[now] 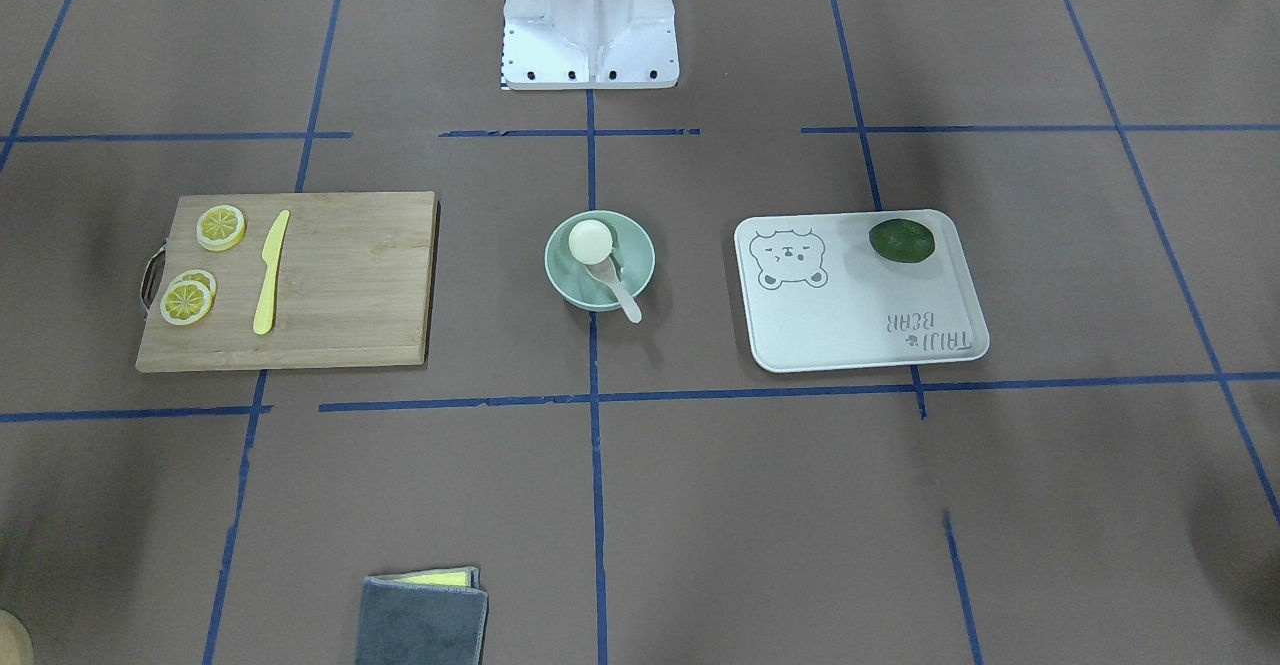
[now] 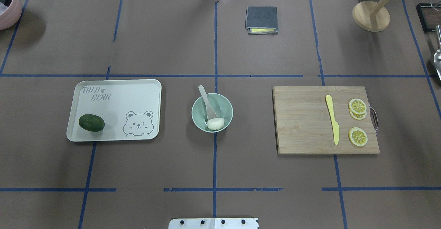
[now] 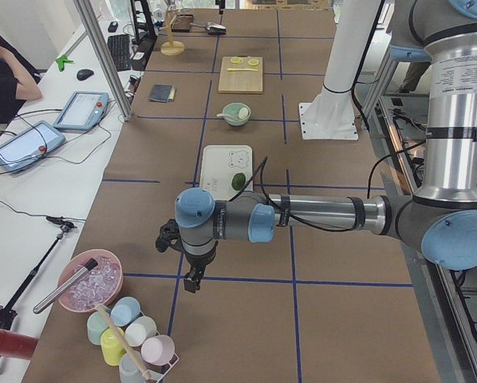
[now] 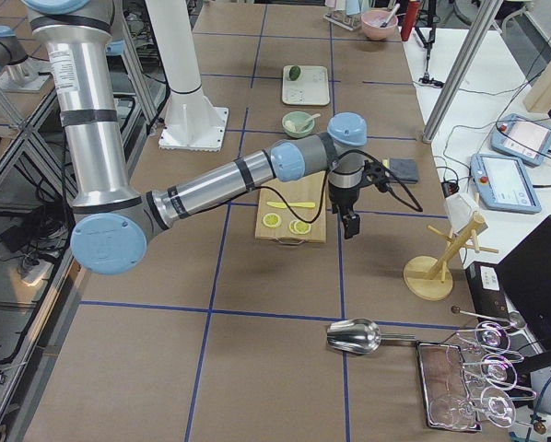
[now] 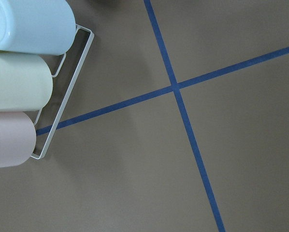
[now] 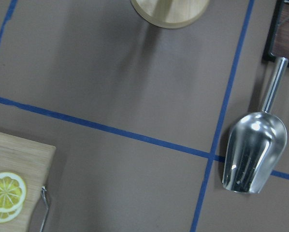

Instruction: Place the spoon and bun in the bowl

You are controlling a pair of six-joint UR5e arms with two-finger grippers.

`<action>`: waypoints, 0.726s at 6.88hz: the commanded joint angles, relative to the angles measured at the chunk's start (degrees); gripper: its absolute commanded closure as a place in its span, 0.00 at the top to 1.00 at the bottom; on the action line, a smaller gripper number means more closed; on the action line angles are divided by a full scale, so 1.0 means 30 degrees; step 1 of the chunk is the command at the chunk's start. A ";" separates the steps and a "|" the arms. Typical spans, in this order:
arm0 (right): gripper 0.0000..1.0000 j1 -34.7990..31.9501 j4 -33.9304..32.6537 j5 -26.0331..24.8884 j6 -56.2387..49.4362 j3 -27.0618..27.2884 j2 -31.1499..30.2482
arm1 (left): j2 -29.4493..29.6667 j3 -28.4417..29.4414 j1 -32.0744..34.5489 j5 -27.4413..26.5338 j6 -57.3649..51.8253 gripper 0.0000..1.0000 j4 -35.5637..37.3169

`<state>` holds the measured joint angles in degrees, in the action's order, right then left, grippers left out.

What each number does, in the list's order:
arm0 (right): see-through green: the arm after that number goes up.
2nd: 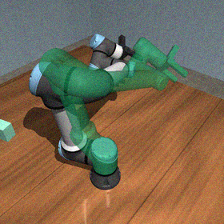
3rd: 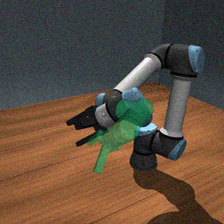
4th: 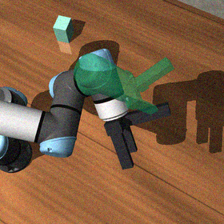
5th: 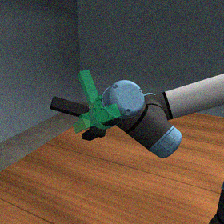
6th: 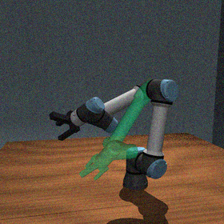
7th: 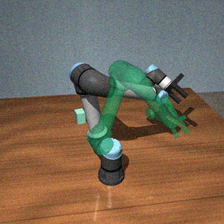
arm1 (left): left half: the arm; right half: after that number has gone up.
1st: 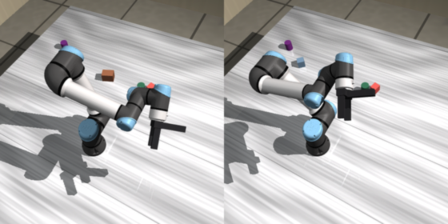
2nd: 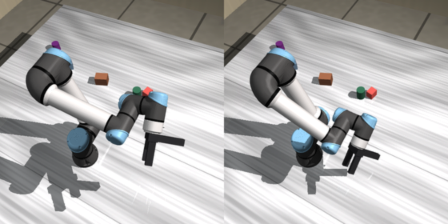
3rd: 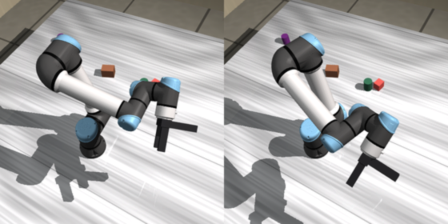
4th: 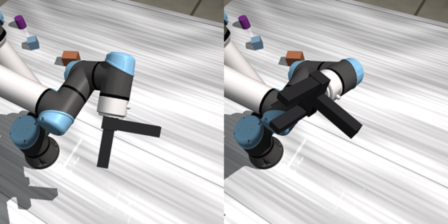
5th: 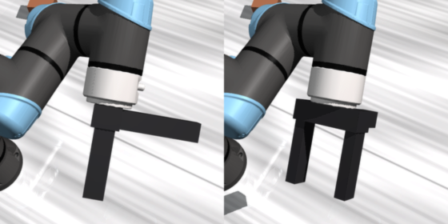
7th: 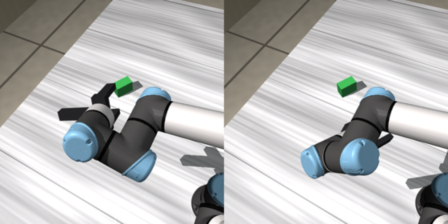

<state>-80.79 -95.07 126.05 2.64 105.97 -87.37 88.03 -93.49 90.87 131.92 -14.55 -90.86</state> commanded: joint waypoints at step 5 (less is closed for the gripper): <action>1.00 -0.2601 0.0018 0.1459 -0.3723 -0.0167 -0.4128 | 0.0042 -0.1035 0.0003 0.0969 0.1656 1.00 0.1431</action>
<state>-88.05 -95.05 130.33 -8.17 105.66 -98.84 88.07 -96.42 90.89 134.77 -9.45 -86.43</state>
